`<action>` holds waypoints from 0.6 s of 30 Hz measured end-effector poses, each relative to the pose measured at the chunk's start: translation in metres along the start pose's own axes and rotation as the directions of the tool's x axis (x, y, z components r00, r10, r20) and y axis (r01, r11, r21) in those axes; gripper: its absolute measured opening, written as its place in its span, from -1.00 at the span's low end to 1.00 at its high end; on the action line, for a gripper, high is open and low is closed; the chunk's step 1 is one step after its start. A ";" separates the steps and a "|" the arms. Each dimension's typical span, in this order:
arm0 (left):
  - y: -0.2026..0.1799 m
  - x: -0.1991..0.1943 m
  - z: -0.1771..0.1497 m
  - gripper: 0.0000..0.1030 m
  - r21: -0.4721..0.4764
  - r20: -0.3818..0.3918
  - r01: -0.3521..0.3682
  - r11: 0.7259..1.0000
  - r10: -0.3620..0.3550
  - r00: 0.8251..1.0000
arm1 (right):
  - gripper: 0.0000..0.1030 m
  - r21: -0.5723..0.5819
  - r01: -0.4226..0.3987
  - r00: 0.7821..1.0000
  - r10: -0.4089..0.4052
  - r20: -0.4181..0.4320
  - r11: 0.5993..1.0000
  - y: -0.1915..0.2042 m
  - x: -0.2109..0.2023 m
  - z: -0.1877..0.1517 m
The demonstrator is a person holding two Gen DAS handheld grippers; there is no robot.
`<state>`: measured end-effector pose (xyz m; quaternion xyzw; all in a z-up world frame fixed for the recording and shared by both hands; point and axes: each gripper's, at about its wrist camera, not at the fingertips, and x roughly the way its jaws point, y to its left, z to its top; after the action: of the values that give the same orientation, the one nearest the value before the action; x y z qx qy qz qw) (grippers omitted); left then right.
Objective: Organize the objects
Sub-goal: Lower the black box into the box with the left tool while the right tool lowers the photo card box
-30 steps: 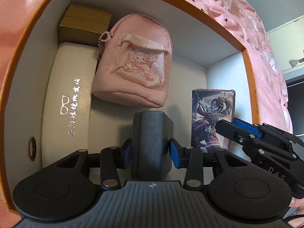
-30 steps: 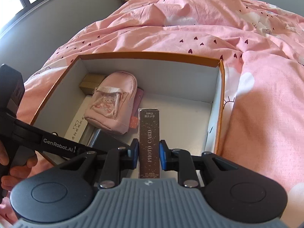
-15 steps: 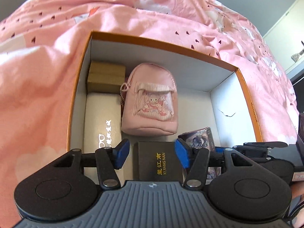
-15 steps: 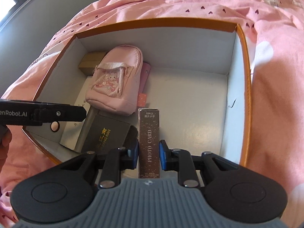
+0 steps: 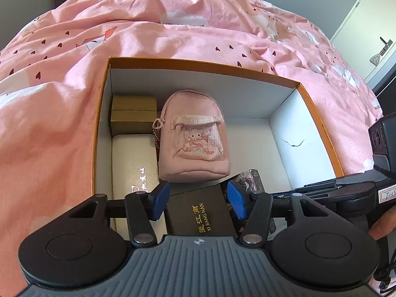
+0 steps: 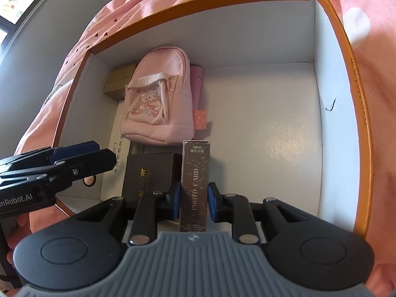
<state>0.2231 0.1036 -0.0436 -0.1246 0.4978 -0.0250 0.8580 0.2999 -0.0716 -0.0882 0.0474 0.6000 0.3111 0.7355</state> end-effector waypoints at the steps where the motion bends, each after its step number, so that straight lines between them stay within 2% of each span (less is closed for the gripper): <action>1: -0.001 0.001 -0.001 0.23 0.003 -0.001 -0.003 1.000 0.003 1.000 | -0.50 -0.009 0.014 1.000 -0.014 -0.002 1.000 0.001 0.000 0.001; 8: -0.003 0.010 -0.007 0.23 0.006 -0.003 -0.021 1.000 0.021 1.000 | -0.28 -0.102 0.148 0.988 -0.151 -0.022 0.984 -0.001 0.006 0.005; 11: -0.007 0.012 -0.009 0.23 0.029 0.005 -0.039 0.999 0.039 0.999 | -0.17 -0.130 0.158 0.985 -0.165 -0.043 0.979 -0.001 0.009 0.003; 17: -0.011 0.012 -0.014 0.25 -0.001 0.032 -0.070 0.998 0.070 0.997 | -0.16 -0.142 0.163 0.982 -0.174 -0.068 0.976 -0.002 0.013 0.003; 18: -0.013 0.011 -0.015 0.25 -0.003 0.042 -0.077 0.997 0.077 0.996 | -0.21 -0.144 0.166 0.982 -0.177 -0.066 0.976 -0.002 0.014 0.002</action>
<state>0.2167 0.0865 -0.0573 -0.1062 0.4841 0.0110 0.8685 0.3039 -0.0658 -0.1001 -0.0678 0.6073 0.2890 0.7370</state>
